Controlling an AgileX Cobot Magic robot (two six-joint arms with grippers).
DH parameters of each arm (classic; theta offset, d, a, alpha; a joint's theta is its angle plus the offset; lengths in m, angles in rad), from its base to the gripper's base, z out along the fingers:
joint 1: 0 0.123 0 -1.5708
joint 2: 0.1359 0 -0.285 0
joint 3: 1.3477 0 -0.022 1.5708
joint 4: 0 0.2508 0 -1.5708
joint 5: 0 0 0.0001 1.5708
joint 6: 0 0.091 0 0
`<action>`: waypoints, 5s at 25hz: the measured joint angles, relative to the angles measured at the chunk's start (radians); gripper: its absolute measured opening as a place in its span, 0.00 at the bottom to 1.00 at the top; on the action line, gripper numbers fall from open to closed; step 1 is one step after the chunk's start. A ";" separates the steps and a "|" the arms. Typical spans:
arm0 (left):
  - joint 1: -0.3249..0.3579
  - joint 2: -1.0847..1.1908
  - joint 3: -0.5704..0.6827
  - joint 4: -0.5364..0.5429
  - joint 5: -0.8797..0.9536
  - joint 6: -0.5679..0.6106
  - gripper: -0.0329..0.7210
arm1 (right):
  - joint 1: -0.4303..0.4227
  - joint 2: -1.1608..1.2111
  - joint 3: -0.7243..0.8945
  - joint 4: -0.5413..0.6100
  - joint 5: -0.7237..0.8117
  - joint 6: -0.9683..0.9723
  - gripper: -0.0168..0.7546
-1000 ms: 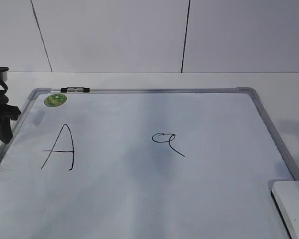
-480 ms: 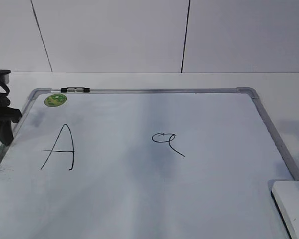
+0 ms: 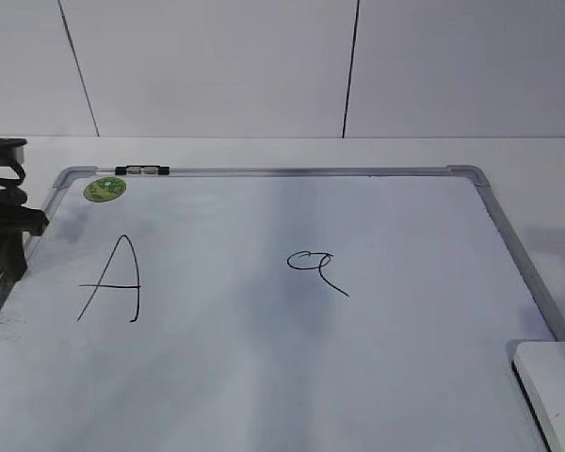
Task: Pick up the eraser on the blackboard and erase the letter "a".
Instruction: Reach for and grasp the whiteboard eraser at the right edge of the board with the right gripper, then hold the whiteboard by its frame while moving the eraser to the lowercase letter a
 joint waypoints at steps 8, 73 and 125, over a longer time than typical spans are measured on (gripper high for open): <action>0.000 0.000 -0.001 -0.012 0.001 -0.006 0.08 | 0.000 0.000 0.000 0.000 0.000 0.000 0.74; 0.000 0.000 -0.001 -0.016 -0.011 -0.017 0.07 | 0.130 0.746 -0.009 -0.113 -0.232 0.164 0.91; 0.000 0.000 -0.001 -0.019 -0.028 -0.017 0.06 | 0.182 0.881 -0.119 -0.170 -0.171 0.219 0.73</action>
